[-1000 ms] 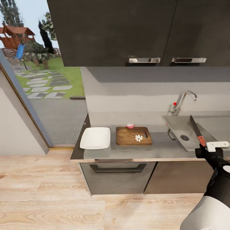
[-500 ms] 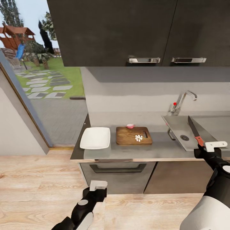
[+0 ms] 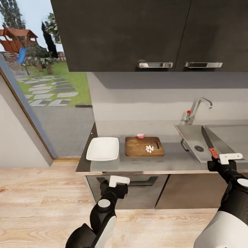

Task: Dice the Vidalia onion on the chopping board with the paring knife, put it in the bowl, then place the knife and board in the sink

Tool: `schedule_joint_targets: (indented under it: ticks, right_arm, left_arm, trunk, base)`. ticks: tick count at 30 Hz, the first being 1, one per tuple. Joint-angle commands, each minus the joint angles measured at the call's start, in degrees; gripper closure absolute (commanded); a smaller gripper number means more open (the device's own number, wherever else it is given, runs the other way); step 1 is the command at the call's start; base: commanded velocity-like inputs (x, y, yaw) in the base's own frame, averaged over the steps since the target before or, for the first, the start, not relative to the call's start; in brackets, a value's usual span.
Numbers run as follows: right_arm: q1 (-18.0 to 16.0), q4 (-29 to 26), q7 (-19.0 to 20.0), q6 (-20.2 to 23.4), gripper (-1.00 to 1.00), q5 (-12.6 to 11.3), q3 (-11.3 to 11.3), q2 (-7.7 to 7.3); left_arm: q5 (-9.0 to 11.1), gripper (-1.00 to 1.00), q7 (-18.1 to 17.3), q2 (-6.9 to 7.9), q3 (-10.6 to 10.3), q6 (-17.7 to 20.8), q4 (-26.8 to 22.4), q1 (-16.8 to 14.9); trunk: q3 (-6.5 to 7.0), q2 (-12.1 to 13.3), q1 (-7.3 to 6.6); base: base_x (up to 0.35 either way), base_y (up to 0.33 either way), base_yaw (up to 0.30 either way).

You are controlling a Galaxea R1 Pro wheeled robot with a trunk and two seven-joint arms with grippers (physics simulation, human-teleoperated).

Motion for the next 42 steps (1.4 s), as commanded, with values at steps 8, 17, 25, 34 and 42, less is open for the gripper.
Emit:
schedule_joint_targets:
  ticks: [8,17,25,34,42]
  right_arm:
    - [-0.1,2.69,-2.04,0.19,1.0,0.1,-0.05,-0.01]
    - [-0.1,4.86,-4.31,0.05,1.0,0.1,-0.03,-0.04]
    - [-0.1,4.97,-4.39,-0.01,1.0,0.13,-0.19,-0.28]
    - [-0.09,4.59,-0.38,-5.63,1.0,0.15,-16.23,-5.11]
    - [0.36,12.82,12.98,-41.37,1.0,14.11,-65.2,-10.83]
  left_arm:
    - [-0.54,-1.0,0.64,-0.6,0.07,3.15,-0.16,-10.6]
    - [1.56,-1.0,0.59,-0.92,3.43,13.36,-0.17,-26.42]
    - [4.08,-1.0,0.58,-1.05,5.51,17.28,-0.17,-33.83]
    - [7.42,-1.0,0.58,-0.98,7.02,17.52,-0.08,-34.39]
    - [8.41,-1.0,0.58,-0.93,7.14,17.52,-0.08,-34.39]
  trunk:
    - [-0.12,-0.13,0.04]
    - [-0.12,-0.13,0.04]
    - [-0.12,-0.13,0.04]
    - [-0.12,-0.13,0.04]
    - [-0.12,-0.13,0.04]
  base:
    - [0.0,0.0,0.0]
    - [0.0,0.0,0.0]
    - [0.0,0.0,0.0]
    - [0.0,0.0,0.0]
    - [0.0,0.0,0.0]
